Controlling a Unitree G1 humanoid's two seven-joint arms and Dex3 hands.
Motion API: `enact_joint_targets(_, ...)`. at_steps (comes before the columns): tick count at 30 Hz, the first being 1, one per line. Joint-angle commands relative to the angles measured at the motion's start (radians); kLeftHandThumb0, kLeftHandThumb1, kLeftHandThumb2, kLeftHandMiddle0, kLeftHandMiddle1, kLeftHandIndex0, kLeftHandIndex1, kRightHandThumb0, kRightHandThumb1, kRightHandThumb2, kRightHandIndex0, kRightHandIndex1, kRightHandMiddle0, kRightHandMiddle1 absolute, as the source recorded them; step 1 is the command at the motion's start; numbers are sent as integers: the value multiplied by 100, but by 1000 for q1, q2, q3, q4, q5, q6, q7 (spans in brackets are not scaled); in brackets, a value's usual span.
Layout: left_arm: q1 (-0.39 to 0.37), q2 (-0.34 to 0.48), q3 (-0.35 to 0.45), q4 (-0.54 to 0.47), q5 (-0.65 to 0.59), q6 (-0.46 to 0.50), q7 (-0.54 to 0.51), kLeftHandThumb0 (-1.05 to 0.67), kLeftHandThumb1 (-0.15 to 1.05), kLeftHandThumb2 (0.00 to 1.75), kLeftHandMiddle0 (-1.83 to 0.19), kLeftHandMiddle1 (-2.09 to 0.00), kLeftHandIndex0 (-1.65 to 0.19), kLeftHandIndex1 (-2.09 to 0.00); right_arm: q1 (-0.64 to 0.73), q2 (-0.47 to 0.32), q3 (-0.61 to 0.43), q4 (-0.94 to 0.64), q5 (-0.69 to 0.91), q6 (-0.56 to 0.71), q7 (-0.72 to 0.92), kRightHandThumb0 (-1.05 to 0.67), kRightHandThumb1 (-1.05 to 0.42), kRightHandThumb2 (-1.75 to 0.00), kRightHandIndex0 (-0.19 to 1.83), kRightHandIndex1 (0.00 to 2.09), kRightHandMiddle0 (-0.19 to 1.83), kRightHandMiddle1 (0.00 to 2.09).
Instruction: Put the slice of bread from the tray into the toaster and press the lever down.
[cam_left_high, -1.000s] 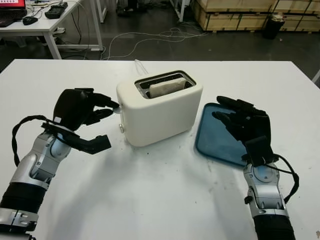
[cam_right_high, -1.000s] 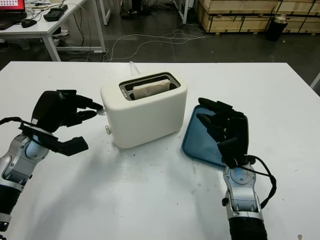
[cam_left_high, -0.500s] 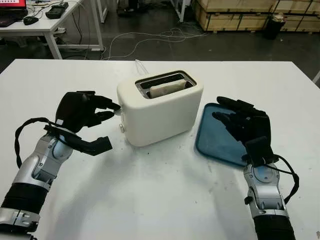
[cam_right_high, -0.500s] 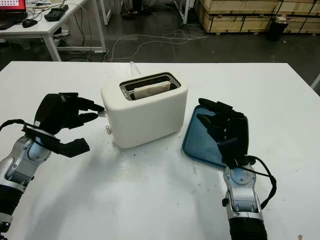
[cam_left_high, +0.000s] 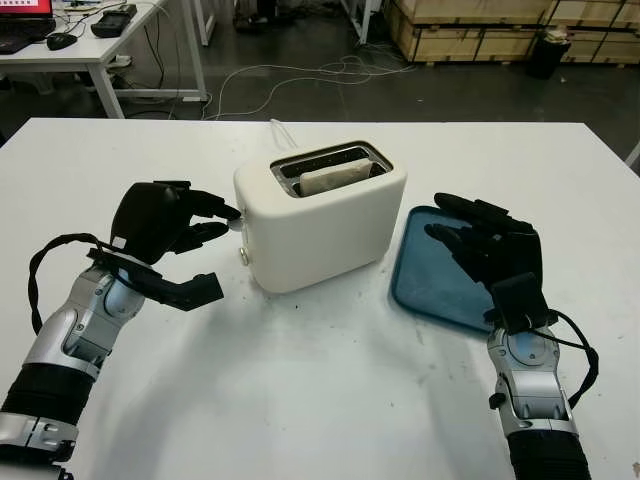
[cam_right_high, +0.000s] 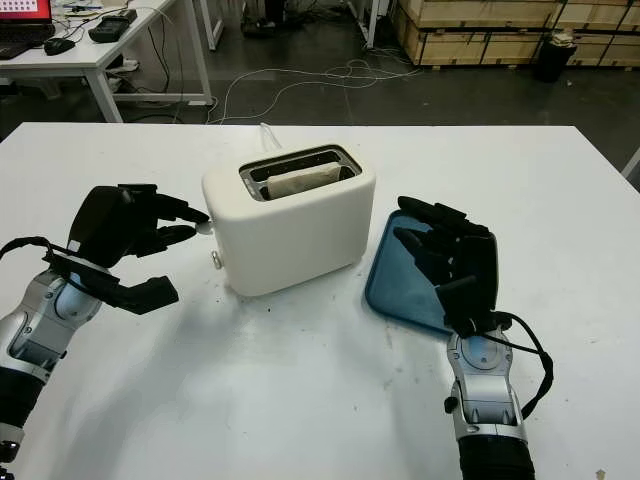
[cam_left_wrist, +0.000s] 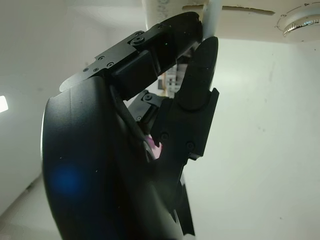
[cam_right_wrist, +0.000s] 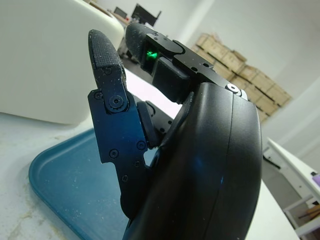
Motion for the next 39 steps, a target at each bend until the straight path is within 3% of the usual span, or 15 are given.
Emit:
enact_joint_targets(1, -27, -5, -45, 20, 26, -40, -12, -26, 81, 0, -86, -175, -124, -18, -3, 5, -8, 4, 14, -10, 3, -54, -92, -5, 118, 0, 100, 0)
enact_joint_targets(5, -62, 3, -95, 80, 35, -84, -46, -23, 80, 0, -86, -175, -123, -20, 1, 10, -6, -11, 13, 3, 0, -54, -92, -5, 118, 0, 100, 0)
enact_joint_targets(8, -68, -50, -135, 173, 54, -51, -25, -25, 83, 1, -78, -172, -119, -19, 5, 11, -6, -16, 8, 7, -6, -55, -92, -6, 117, 0, 100, 0)
enact_joint_targets(12, 34, -216, -258, 291, 111, 38, 42, -24, 88, 2, -68, -162, -113, -19, 4, -3, -18, 14, 7, -17, -2, -55, -92, -6, 117, 0, 100, 0)
enact_joint_targets(15, 71, -257, -319, 336, 145, 65, 102, -22, 88, 1, -69, -164, -113, -20, -2, -23, -26, 13, 1, -21, 8, -54, -92, -7, 117, 0, 100, 0)
enact_joint_targets(17, 82, -254, -332, 336, 139, 78, 117, -24, 90, 2, -68, -155, -110, -20, -4, -34, -29, 3, -6, -12, 9, -56, -92, -8, 117, 0, 99, 0)
enact_joint_targets(24, 95, -223, -344, 315, 131, 102, 139, -23, 90, 0, -67, -173, -110, -24, -6, -35, -20, 16, 2, -14, 14, -55, -92, -8, 116, 0, 99, 0)
enact_joint_targets(29, 93, -195, -345, 297, 110, 93, 118, -23, 91, 1, -64, -169, -108, -25, -8, -30, -19, 19, 1, -20, 14, -54, -92, -7, 116, 0, 100, 0)
enact_joint_targets(35, 58, -124, -341, 247, 110, 88, 86, -25, 91, 1, -67, -153, -107, -30, -5, -27, -20, 13, 9, -12, 17, -55, -92, -8, 116, 0, 100, 0)
enact_joint_targets(39, 16, -57, -341, 182, 114, 87, 25, -26, 90, 1, -66, -167, -106, -34, -7, -25, -21, 25, 17, -31, 23, -55, -92, -8, 116, 0, 100, 0)
